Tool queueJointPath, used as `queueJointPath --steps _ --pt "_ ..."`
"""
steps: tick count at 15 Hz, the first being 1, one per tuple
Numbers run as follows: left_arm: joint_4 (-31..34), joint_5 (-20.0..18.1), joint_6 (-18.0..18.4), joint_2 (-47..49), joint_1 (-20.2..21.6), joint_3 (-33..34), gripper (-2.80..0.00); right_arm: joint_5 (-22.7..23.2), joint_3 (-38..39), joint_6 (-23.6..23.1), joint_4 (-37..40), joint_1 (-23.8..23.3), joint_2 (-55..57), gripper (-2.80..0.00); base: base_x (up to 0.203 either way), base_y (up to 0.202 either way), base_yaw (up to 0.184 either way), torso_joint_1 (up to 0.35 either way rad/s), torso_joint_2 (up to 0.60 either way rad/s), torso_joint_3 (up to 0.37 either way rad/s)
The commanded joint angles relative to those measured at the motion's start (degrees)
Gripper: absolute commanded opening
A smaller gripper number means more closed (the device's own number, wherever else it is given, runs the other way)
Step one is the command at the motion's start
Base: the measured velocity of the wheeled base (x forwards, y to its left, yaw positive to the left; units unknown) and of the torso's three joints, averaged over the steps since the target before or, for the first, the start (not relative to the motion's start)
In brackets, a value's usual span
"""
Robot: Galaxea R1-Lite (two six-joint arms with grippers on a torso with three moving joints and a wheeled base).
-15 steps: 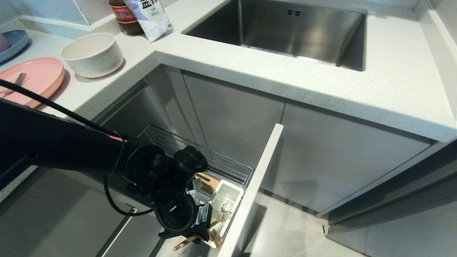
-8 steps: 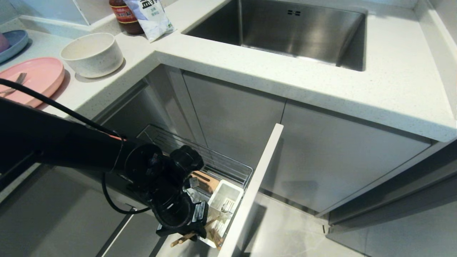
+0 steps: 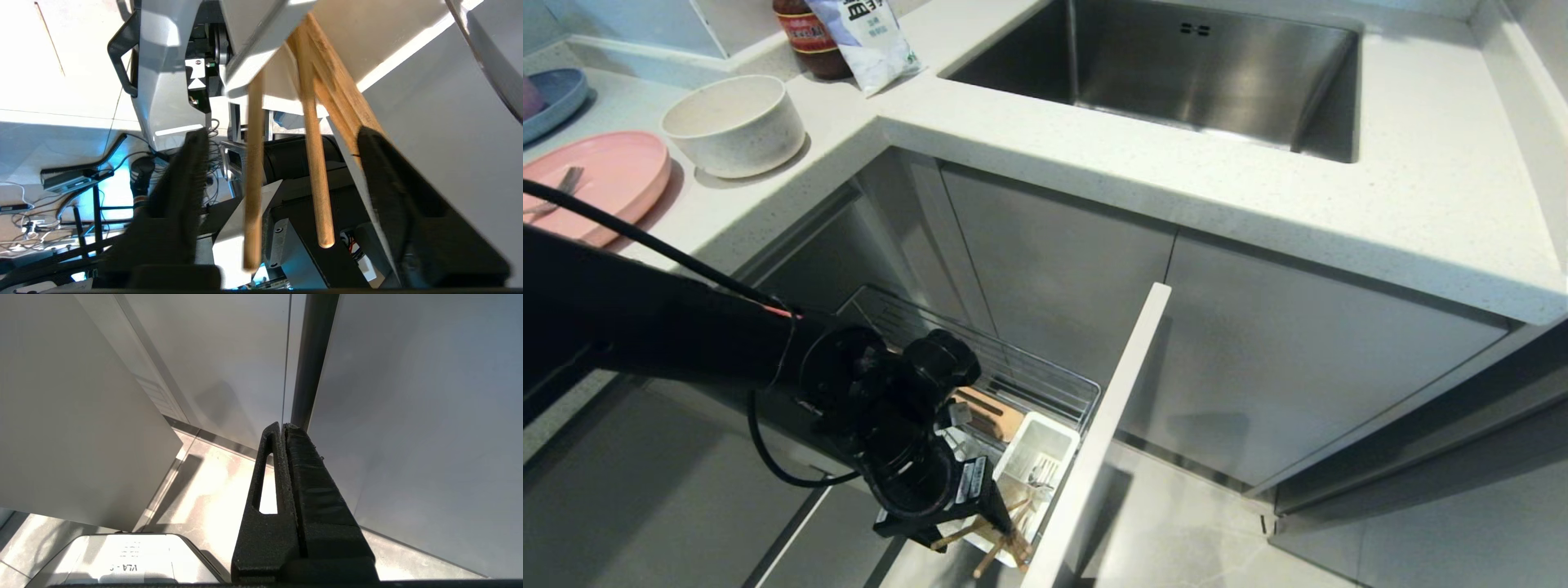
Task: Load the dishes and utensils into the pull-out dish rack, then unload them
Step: Pick up the chopsticks and place it in the cupboard, then pick up the fork and place it in the cupboard
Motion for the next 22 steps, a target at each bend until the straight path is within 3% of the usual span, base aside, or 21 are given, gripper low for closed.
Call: queueJointPath --steps 1,4,7,8,9,11,15,18,22 --pt "0.23 0.12 -0.17 -2.10 0.77 0.02 0.00 -0.01 0.09 0.06 -0.02 0.00 -0.13 -2.80 0.000 0.000 0.000 0.000 0.00 0.000" --pt "0.23 0.73 -0.12 -6.07 1.89 -0.22 0.00 -0.01 0.07 -0.01 -0.02 0.00 -0.13 -2.80 0.000 0.000 0.000 0.000 0.00 0.000" --pt "0.20 4.43 1.02 -12.69 2.01 -2.02 0.00 -0.01 0.09 0.06 -0.02 0.00 -0.13 -2.80 0.000 0.000 0.000 0.000 0.00 0.000" --pt "0.21 6.00 3.82 -15.59 2.05 -2.19 -2.80 -0.01 0.00 0.01 -0.02 0.00 -0.13 -2.80 0.000 0.000 0.000 0.000 0.00 0.000" --pt "0.16 8.67 6.93 -18.51 1.99 -2.71 -2.80 -0.01 0.02 0.03 -0.02 0.00 -0.13 -2.80 0.000 0.000 0.000 0.000 0.00 0.000" --pt "0.08 17.57 10.08 -23.36 1.12 -6.41 -2.80 -0.01 0.09 -0.01 -0.02 0.00 -0.13 -2.80 0.000 0.000 0.000 0.000 0.00 0.000" --pt "-1.02 26.94 13.81 -33.28 1.22 -13.49 -2.80 -0.01 0.09 0.02 -0.02 0.00 -0.13 -2.80 0.000 0.000 0.000 0.000 0.00 0.000" --pt "-4.17 29.65 16.79 -41.01 2.83 -14.80 -2.80 -0.01 0.09 0.07 -0.02 0.00 -0.13 -2.80 0.000 0.000 0.000 0.000 0.00 0.000" --pt "-8.76 28.79 20.73 -46.30 14.43 -16.27 -2.80 -0.01 0.09 0.03 -0.02 0.00 -0.13 -2.80 0.000 0.000 0.000 0.000 0.00 0.000"
